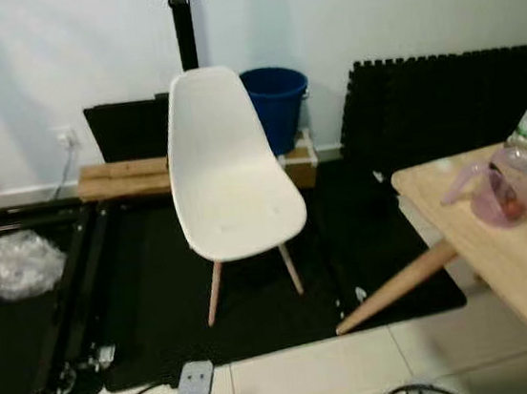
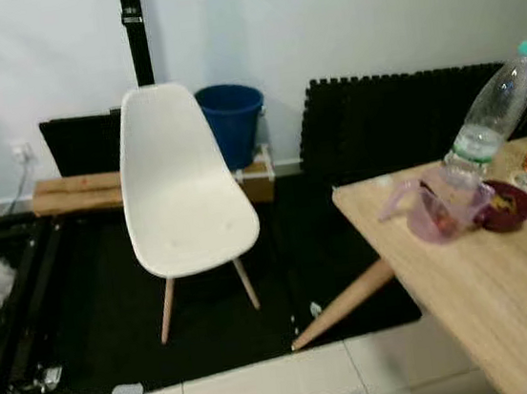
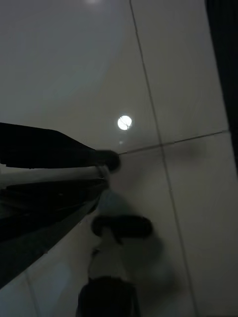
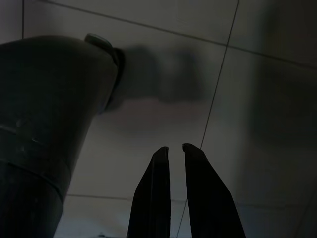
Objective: Restocking fridge
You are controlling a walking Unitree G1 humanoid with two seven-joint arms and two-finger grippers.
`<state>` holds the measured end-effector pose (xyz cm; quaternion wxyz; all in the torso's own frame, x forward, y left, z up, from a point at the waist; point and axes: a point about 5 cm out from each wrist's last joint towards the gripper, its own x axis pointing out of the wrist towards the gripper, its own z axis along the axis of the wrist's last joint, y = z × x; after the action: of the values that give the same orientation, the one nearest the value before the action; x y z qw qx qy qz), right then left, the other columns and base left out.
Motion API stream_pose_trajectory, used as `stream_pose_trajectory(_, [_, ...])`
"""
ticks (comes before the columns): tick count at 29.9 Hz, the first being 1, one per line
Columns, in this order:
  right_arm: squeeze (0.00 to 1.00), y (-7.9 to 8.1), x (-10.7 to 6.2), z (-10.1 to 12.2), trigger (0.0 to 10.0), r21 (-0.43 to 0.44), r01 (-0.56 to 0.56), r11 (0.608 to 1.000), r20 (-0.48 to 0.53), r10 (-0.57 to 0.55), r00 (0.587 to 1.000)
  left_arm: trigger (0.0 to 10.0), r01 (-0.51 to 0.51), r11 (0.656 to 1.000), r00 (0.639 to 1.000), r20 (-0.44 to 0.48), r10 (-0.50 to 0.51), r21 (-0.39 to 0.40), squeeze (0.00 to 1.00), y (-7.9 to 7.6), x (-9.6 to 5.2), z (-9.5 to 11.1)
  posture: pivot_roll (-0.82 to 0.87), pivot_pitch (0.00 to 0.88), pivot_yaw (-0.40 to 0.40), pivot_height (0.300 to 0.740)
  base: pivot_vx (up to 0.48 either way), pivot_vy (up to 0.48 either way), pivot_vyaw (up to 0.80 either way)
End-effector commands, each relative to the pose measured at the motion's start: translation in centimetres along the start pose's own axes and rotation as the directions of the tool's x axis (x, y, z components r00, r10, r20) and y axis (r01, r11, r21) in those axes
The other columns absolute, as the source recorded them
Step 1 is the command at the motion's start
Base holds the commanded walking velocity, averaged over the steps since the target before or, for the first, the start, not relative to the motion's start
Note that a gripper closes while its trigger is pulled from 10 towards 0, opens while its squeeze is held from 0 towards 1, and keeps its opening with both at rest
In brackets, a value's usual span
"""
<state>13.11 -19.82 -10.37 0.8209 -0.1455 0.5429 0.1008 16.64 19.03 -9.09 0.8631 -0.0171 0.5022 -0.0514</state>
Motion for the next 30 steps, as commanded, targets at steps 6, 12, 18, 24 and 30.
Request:
stream_pose_trajectory(6, [0.0,-0.2,-0.03,-0.2,10.0,-0.001,0.003,1.0,-0.014,-0.003,1.0,10.0,0.007,1.0,1.0,-0.003,-0.007,-0.008,0.0,-0.2,0.03,-0.14,0.08,0.0,-0.068,0.74,0.28,0.0,-0.71])
stream_pose_trajectory(12, [0.0,-0.19,-0.04,-0.26,10.0,0.002,0.001,1.0,-0.018,-0.001,1.0,10.0,0.0,1.0,1.0,-0.004,0.0,-0.017,0.0,-0.18,0.03,-0.19,0.08,0.0,-0.068,0.74,0.041,0.0,-0.77])
stream_pose_trajectory(18, [0.0,-0.16,-0.04,-0.28,10.0,0.004,-0.002,1.0,-0.02,0.003,1.0,10.0,-0.006,1.0,1.0,0.005,0.006,-0.017,0.0,-0.13,0.02,-0.12,0.08,0.0,-0.062,0.74,0.0,0.0,-0.77])
stream_pose_trajectory(24, [0.0,-0.07,-0.03,-0.26,10.0,0.005,-0.006,1.0,-0.02,0.006,1.0,10.0,-0.029,0.999,0.999,0.022,0.03,-0.018,0.0,0.08,-0.02,-0.01,0.08,0.0,-0.06,0.74,0.0,0.0,-0.77])
stream_pose_trajectory(30, [0.0,-0.07,-0.02,-0.24,10.0,0.0,-0.007,1.0,-0.023,0.007,1.0,10.0,-0.072,0.995,0.994,0.08,0.077,-0.063,0.0,0.3,-0.08,0.37,0.09,0.001,-0.061,0.74,0.0,0.0,-0.76])
